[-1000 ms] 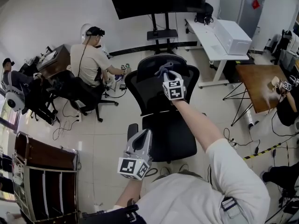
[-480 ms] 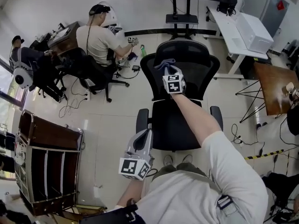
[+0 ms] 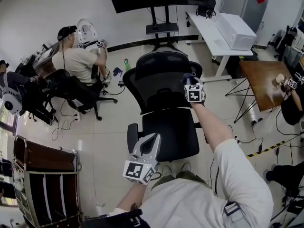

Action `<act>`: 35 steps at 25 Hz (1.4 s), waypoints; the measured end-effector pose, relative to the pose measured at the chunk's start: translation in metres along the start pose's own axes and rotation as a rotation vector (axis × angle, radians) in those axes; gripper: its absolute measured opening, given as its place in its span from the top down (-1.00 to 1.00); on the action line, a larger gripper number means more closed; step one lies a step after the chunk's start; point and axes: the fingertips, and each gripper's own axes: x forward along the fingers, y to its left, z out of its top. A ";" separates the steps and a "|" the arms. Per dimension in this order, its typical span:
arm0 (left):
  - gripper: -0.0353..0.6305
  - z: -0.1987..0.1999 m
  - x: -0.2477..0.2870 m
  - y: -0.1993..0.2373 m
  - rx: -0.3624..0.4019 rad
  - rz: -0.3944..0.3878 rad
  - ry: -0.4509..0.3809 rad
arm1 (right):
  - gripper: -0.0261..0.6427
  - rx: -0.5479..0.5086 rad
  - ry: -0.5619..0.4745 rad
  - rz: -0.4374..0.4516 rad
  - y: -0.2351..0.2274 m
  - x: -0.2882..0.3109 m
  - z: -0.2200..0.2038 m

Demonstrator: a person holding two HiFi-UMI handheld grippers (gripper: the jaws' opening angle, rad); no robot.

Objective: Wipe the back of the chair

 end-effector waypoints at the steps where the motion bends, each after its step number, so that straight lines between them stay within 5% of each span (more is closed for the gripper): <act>1: 0.60 0.001 0.003 -0.002 0.001 0.000 0.003 | 0.82 0.006 0.001 0.015 0.006 0.001 0.001; 10: 0.60 -0.022 0.013 0.021 0.039 0.148 0.031 | 0.82 -0.037 0.072 0.367 0.219 0.081 -0.036; 16: 0.60 -0.056 0.001 0.066 0.030 0.275 0.080 | 0.82 -0.044 0.111 0.412 0.275 0.148 -0.039; 22: 0.60 -0.051 0.002 0.081 0.002 0.240 0.082 | 0.82 -0.007 0.121 0.269 0.204 0.148 -0.037; 31: 0.60 -0.021 0.059 0.018 -0.028 -0.013 0.072 | 0.82 0.059 0.143 -0.114 -0.074 0.072 -0.043; 35: 0.60 -0.034 0.093 -0.010 -0.036 -0.059 0.102 | 0.82 0.089 0.187 -0.159 -0.147 0.064 -0.061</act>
